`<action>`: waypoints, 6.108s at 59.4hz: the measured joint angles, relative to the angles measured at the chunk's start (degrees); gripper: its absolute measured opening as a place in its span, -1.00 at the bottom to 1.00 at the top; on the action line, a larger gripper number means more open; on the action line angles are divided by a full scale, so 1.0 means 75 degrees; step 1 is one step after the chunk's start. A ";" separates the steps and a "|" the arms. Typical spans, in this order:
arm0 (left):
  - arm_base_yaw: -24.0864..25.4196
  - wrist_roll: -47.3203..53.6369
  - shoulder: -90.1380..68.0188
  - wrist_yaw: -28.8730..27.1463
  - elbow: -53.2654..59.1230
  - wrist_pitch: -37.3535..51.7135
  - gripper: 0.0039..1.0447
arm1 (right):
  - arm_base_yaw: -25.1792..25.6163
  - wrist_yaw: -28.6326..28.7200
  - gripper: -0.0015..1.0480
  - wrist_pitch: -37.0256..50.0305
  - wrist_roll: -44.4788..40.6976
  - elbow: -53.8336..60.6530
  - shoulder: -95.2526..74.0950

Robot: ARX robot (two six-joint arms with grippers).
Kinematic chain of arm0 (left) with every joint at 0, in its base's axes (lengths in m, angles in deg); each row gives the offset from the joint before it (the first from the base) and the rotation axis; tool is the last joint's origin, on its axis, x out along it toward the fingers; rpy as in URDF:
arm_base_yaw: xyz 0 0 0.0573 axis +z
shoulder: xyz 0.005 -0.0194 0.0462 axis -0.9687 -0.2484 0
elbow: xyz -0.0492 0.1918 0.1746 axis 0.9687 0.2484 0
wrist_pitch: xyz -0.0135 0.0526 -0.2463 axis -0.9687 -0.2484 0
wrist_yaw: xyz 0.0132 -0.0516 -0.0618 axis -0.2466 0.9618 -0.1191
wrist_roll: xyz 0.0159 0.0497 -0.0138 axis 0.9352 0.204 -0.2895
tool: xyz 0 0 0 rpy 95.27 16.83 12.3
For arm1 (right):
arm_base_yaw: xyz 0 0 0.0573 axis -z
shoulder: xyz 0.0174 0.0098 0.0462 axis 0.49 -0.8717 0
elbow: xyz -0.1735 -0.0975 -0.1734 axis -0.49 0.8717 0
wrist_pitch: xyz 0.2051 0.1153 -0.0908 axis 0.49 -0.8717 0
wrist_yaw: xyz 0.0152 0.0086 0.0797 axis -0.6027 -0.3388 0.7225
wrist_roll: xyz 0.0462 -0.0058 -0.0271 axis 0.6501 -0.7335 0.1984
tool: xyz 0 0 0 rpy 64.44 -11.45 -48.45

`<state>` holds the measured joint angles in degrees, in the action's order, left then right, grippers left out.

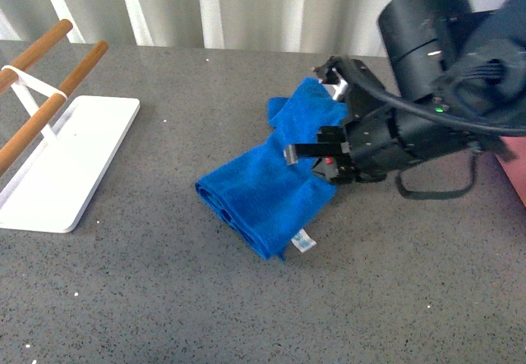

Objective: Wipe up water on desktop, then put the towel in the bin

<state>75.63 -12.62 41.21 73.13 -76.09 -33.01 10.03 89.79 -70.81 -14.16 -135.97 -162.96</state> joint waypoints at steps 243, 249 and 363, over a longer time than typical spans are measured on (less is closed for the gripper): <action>0.0000 0.0000 0.0000 0.0000 0.0000 0.0000 0.88 | 0.4479 0.2087 0.86 -0.2483 -0.3471 0.0994 0.7758; 0.0000 0.0000 0.0000 0.0000 0.0000 0.0000 0.88 | 0.4170 0.2043 0.86 -0.2626 -0.3940 0.1373 0.8341; 0.0000 0.0000 0.0000 -0.0003 0.0000 0.0000 0.88 | 0.2597 -0.2180 -0.93 0.0484 -0.1131 0.7842 1.4758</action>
<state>75.63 -12.62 41.21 73.10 -76.09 -33.01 29.50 73.44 -67.18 -22.64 -77.15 -52.27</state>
